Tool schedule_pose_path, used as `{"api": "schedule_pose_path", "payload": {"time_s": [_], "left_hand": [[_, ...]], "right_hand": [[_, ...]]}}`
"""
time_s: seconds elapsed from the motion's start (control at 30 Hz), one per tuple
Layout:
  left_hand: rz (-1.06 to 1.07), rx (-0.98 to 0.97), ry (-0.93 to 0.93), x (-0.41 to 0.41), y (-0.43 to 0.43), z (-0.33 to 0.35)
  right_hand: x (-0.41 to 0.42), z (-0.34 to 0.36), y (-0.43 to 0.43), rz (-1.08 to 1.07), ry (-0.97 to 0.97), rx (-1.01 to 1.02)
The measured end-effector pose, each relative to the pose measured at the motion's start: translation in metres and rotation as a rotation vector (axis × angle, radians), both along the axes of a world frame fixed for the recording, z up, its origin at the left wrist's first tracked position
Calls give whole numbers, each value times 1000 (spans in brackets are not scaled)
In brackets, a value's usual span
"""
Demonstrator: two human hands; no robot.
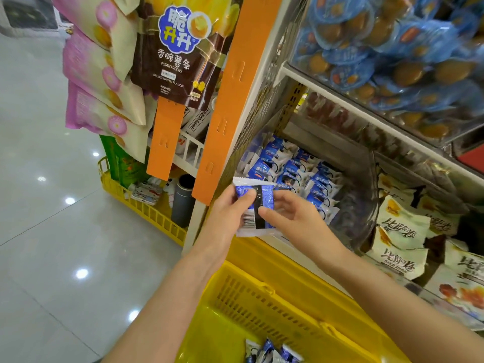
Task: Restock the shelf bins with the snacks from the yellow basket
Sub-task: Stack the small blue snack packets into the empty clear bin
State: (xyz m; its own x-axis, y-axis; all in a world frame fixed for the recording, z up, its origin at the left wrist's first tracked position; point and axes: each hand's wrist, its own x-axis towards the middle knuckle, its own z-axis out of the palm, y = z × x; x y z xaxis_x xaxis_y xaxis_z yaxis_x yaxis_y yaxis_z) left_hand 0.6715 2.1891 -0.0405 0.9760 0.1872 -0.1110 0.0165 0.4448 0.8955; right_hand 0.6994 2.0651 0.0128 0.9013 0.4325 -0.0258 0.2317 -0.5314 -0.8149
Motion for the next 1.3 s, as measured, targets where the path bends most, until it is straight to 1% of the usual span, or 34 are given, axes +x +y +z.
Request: {"api": "schedule_pose_path", "payload": {"time_s": [0.1,0.13,0.17,0.2,0.23,0.27,0.3,0.33,0.37,0.4,0.43,0.47,0.53,0.57,0.63,0.7,0.77,0.87,0.93,1.03,1.1,1.17,1.2,1.23,1.3], "left_hand": [[-49,57,-27,-3,-4,0],[-40,99,-48,-4,-5,0],[-25,171,-71,-4,-7,0],[-14,254,-84,-4,-9,0],[-7,312,-74,-4,-11,0],[-11,321,-48,-5,-13,1],[-49,242,-30,-6,-15,2],[-122,93,-20,-5,-16,1],[-196,-75,-17,-4,-17,0],[-230,-217,-31,-4,-17,1],[-229,-290,-50,-4,-17,1],[-210,-308,-60,-4,-17,2],[-123,-254,-37,-2,-16,1],[-87,-217,-29,-1,-16,-1],[-73,-172,-42,-1,-15,-3],[-73,-71,-65,-2,-13,-3],[-67,79,-96,-4,-13,-3],[-18,266,-132,-7,-17,-1],[27,356,-130,-10,-24,-1],[64,529,-149,-11,-31,3],[80,714,-189,-2,-26,7],[105,957,-247,14,-17,12],[115,1089,-266,23,-13,14],[111,1209,-270,31,-10,15],[66,1393,-265,45,-5,12]], "right_hand": [[3,2,-13,-51,154,141],[3,2,-17,-63,162,166],[2,2,-20,-62,108,155],[1,2,-24,-55,4,112],[-2,3,-27,-50,-131,53],[-4,4,-29,-41,-290,-26],[-6,5,-32,-17,-464,-131],[-7,4,-35,24,-626,-250],[-8,1,-36,73,-747,-347],[-10,-1,-37,125,-816,-407],[-12,-4,-37,180,-847,-434],[-13,-6,-37,234,-863,-441],[-15,-9,-37,289,-852,-408],[-15,-9,-37,272,-809,-355],[-14,-7,-38,153,-687,-237],[-9,-4,-38,20,-561,-179],[-3,-2,-40,-23,-383,-160],[2,1,-40,77,-162,-107],[2,1,-42,131,-101,-57],[11,7,-50,103,-85,17],[30,13,-56,-33,-161,38],[58,20,-60,-215,-272,53],[71,22,-61,-271,-309,29],[83,23,-61,-282,-329,-32],[102,16,-61,-193,-307,-233]]}}
